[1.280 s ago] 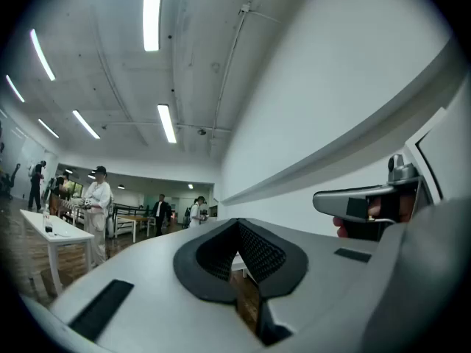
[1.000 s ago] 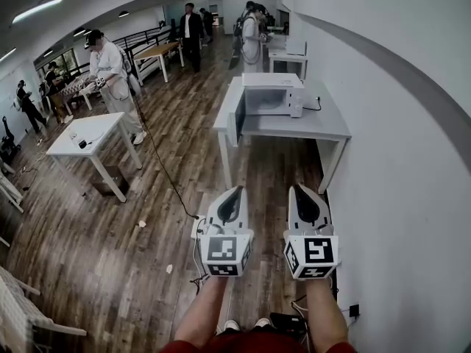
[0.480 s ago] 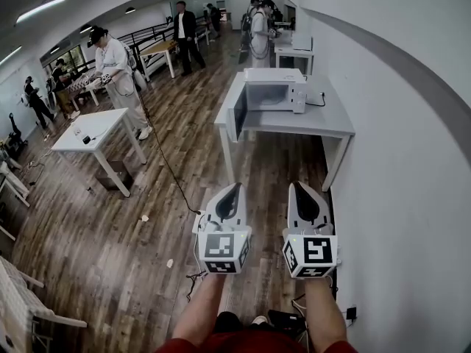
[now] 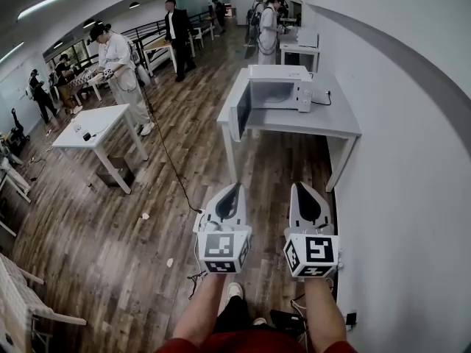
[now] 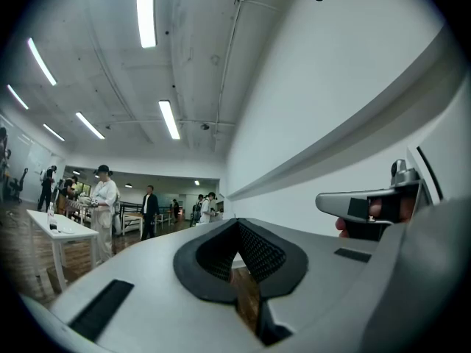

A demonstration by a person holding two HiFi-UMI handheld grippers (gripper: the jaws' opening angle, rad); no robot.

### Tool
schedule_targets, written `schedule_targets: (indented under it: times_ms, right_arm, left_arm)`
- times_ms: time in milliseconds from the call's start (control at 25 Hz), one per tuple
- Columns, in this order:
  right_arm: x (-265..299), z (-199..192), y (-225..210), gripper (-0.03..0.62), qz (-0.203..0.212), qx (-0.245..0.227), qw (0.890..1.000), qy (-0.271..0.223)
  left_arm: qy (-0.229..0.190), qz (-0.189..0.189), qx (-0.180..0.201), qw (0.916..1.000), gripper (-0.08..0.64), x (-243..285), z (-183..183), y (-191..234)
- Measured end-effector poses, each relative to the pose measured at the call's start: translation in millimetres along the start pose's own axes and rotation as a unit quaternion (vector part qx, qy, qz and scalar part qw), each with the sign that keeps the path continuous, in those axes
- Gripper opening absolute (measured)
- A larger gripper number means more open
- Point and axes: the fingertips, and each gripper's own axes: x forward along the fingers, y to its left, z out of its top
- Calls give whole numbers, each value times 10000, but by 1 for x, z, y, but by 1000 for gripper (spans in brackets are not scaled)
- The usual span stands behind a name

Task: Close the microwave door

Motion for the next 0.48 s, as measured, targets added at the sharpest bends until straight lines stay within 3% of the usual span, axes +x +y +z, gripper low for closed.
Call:
schedule_targets:
  times_ms: [480]
  right_arm:
    - [96, -18, 9, 28, -34, -141, 9999, 42]
  left_arm:
    - [-52, -10, -148, 9999, 26, 69, -14, 70]
